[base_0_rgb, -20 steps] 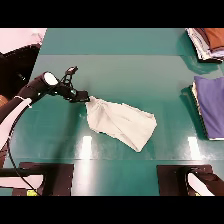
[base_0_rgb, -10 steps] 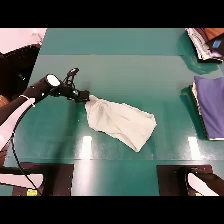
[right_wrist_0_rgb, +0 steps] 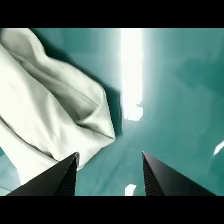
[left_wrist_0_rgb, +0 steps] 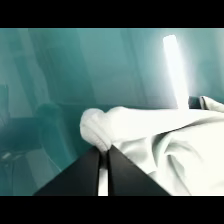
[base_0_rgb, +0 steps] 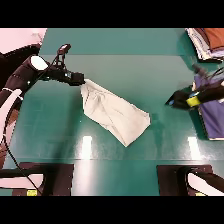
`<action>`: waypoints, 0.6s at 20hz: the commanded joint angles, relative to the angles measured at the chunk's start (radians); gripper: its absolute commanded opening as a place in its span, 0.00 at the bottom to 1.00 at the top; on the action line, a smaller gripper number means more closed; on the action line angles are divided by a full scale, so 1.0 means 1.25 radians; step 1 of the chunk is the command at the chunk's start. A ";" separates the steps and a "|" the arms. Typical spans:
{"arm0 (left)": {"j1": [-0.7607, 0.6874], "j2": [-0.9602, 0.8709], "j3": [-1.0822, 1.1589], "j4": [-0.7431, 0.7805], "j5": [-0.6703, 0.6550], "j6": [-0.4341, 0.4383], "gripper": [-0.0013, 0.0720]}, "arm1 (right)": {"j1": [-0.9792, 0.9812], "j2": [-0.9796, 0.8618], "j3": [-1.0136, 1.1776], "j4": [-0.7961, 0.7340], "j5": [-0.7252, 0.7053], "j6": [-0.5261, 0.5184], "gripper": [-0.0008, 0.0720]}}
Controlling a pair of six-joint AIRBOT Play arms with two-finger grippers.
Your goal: Fold the shirts.
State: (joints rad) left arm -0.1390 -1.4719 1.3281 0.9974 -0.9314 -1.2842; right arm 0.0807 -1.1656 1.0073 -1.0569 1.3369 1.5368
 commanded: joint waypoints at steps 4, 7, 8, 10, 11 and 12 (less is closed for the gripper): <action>0.001 0.006 0.014 0.004 -0.004 0.002 0.06 | 0.066 -0.185 -0.166 0.240 -0.168 -0.136 0.65; 0.001 0.006 0.014 0.004 -0.006 0.002 0.06 | 0.110 -0.244 -0.114 0.236 -0.190 -0.136 0.60; 0.001 0.006 0.014 0.004 -0.010 0.002 0.06 | 0.118 -0.258 -0.095 0.235 -0.191 -0.136 0.59; 0.001 0.006 0.014 0.004 -0.026 0.002 0.06 | 0.120 -0.271 -0.062 0.236 -0.191 -0.156 0.05; 0.001 0.009 0.014 0.007 -0.033 0.002 0.05 | 0.119 -0.268 -0.047 0.235 -0.193 -0.163 0.04; 0.001 0.020 0.015 0.020 -0.036 0.002 0.05 | 0.113 -0.255 -0.030 0.234 -0.194 -0.164 0.03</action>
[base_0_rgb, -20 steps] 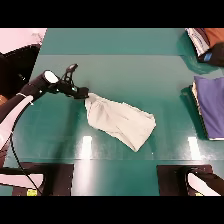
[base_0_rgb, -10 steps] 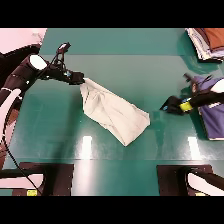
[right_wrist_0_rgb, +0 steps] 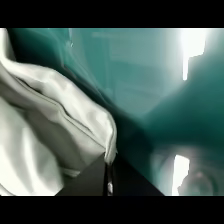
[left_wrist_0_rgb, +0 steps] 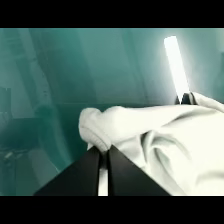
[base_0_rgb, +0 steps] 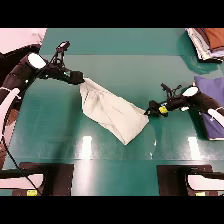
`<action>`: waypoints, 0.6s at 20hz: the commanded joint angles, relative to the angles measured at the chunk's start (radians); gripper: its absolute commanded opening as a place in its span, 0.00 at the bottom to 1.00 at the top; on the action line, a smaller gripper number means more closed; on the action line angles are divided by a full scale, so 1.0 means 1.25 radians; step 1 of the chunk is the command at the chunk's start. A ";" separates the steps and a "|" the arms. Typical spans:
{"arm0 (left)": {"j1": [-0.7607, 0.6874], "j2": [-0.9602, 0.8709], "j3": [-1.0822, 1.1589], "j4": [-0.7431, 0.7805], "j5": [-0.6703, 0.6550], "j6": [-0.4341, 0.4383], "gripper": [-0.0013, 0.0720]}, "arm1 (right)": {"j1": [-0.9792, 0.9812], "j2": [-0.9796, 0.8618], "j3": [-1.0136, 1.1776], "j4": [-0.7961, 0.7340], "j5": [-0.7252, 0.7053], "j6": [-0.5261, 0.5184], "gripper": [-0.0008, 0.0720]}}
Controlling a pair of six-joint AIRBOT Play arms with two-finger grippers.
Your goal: Fold the shirts.
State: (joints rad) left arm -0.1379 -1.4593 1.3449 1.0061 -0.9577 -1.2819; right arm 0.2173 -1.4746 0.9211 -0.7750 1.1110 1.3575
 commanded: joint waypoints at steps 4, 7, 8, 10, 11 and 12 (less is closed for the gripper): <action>0.001 0.145 0.049 0.127 -0.016 -0.001 0.05 | -0.043 0.146 0.149 -0.038 -0.013 -0.019 0.03; 0.000 0.288 0.128 0.166 -0.014 0.000 0.06 | -0.096 0.304 0.257 -0.053 -0.013 -0.019 0.03; 0.000 0.335 0.159 0.166 -0.012 0.000 0.05 | -0.113 0.350 0.292 -0.053 -0.013 -0.019 0.03; 0.000 0.417 0.211 0.165 -0.001 -0.001 0.06 | -0.146 0.432 0.358 -0.054 -0.012 -0.019 0.03; 0.000 0.453 0.232 0.165 0.003 -0.001 0.05 | -0.164 0.467 0.391 -0.054 -0.008 -0.019 0.03; 0.000 0.487 0.251 0.164 0.007 -0.001 0.05 | -0.178 0.496 0.418 -0.054 -0.007 -0.019 0.03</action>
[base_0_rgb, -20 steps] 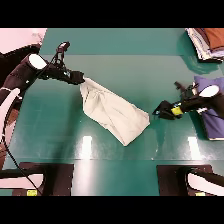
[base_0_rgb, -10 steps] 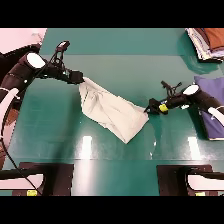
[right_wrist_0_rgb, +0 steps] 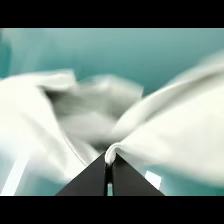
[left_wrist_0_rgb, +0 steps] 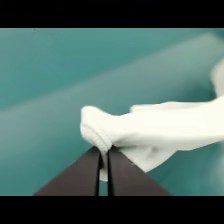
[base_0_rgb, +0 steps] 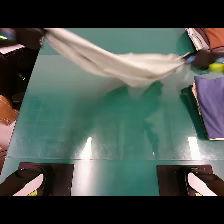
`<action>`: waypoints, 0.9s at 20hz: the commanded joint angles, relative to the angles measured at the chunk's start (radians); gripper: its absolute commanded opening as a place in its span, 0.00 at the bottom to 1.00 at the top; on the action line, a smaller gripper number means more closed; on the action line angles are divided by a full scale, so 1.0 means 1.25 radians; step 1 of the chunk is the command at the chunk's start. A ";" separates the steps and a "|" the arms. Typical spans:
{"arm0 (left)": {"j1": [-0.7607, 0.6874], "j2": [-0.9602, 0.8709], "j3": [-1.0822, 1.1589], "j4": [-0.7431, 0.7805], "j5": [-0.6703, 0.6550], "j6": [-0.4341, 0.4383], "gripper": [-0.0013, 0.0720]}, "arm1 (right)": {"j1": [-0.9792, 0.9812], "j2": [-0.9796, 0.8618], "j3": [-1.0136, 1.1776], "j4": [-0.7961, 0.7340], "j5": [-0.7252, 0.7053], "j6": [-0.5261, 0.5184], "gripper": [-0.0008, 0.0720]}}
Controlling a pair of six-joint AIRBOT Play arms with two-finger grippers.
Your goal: Fold the shirts.
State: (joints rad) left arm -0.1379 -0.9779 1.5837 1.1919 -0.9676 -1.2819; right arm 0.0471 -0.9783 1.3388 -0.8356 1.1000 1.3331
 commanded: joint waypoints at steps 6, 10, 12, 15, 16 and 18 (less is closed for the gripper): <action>0.000 0.203 0.150 0.003 0.014 -0.024 0.05 | -0.154 0.236 0.173 -0.005 0.009 0.001 0.03; 0.000 0.204 0.191 0.005 0.009 -0.024 0.05 | -0.269 0.258 0.230 -0.003 0.070 0.020 0.03; 0.000 0.176 0.176 0.019 -0.016 -0.023 0.05 | -0.304 0.216 0.274 -0.002 0.123 0.031 0.03; 0.000 0.089 0.115 0.054 -0.088 -0.038 0.06 | -0.271 0.099 0.327 -0.003 0.178 0.052 0.03; 0.000 0.054 0.082 0.054 -0.105 -0.052 0.06 | -0.240 0.049 0.330 -0.004 0.186 0.058 0.03; 0.000 -0.024 0.005 0.054 -0.134 -0.064 0.06 | -0.154 -0.066 0.319 -0.027 0.198 0.083 0.03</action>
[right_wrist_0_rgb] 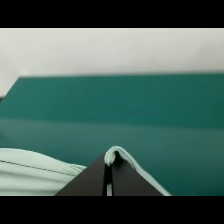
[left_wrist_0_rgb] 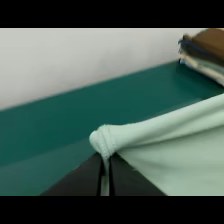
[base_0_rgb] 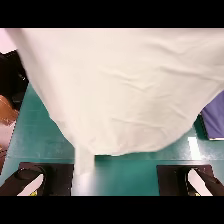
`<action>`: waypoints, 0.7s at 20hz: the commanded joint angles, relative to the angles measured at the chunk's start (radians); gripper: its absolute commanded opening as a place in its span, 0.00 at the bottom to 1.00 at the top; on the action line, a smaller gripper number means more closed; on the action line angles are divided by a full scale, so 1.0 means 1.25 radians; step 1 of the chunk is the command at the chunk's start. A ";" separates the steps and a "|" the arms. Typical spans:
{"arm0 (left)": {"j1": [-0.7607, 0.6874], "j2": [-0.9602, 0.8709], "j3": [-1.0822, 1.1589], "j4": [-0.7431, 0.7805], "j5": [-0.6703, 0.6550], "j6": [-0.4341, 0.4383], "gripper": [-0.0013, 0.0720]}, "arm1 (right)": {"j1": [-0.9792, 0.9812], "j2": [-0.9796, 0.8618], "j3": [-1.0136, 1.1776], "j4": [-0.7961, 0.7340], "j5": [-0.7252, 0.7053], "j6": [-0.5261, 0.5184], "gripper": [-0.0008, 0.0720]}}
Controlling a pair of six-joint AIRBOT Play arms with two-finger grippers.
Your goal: Fold the shirts.
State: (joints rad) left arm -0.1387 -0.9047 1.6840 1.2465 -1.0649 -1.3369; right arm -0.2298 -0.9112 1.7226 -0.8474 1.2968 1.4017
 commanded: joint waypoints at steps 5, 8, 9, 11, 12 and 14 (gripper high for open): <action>0.002 -0.283 -0.230 0.043 0.001 -0.020 0.06 | 0.270 -0.430 -0.016 -0.202 -0.016 0.041 0.03; 0.002 -0.384 -0.232 0.086 0.100 -0.030 0.06 | 0.307 -0.590 0.049 -0.157 -0.081 0.042 0.03; 0.002 -0.405 -0.232 0.107 0.139 -0.055 0.06 | 0.309 -0.629 0.082 -0.137 -0.083 0.042 0.03; 0.008 -0.423 -0.232 0.138 0.188 -0.101 0.06 | 0.317 -0.690 0.147 -0.110 -0.079 0.042 0.03; 0.019 -0.425 -0.230 0.136 0.197 -0.107 0.06 | 0.319 -0.712 0.180 -0.110 -0.063 0.042 0.05; 0.048 -0.424 -0.228 0.134 0.173 -0.114 0.44 | 0.319 -0.740 0.237 -0.109 -0.012 0.042 0.59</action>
State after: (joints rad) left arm -0.1101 -1.4082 1.4010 1.3891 -0.8772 -1.4418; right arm 0.1555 -1.7508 1.9236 -1.0012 1.2304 1.4532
